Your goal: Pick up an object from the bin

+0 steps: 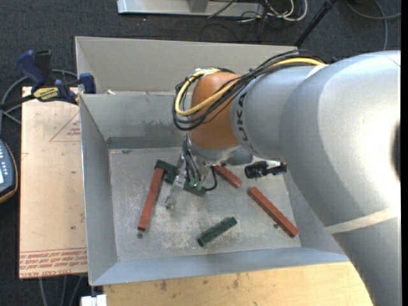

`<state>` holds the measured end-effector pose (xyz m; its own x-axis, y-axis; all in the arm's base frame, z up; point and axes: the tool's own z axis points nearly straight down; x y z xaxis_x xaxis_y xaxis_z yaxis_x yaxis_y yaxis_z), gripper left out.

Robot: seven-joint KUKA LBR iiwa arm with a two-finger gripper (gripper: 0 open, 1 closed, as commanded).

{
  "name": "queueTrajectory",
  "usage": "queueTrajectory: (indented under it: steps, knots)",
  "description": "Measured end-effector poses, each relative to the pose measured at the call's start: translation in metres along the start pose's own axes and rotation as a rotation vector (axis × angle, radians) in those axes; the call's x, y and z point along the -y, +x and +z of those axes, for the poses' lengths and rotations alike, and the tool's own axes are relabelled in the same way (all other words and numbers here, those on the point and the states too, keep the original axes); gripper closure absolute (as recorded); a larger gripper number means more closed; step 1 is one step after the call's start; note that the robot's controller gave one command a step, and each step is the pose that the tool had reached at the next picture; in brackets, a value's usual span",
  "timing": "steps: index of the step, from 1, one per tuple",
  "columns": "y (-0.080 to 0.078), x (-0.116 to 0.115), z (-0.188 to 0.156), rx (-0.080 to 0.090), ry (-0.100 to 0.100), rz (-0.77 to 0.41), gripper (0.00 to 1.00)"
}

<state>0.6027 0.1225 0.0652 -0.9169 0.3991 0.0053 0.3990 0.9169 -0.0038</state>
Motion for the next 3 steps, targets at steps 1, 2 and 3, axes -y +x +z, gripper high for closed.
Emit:
queueTrajectory:
  steps: [1,2,3]
  knots:
    - [-0.003,-0.002,-0.006,0.007,-0.006,-0.001,1.00]
    - [0.000,-0.001,-0.088,0.014,-0.009,-0.070,1.00]
    - [-0.001,-0.004,-0.177,0.015,-0.010,-0.061,1.00]
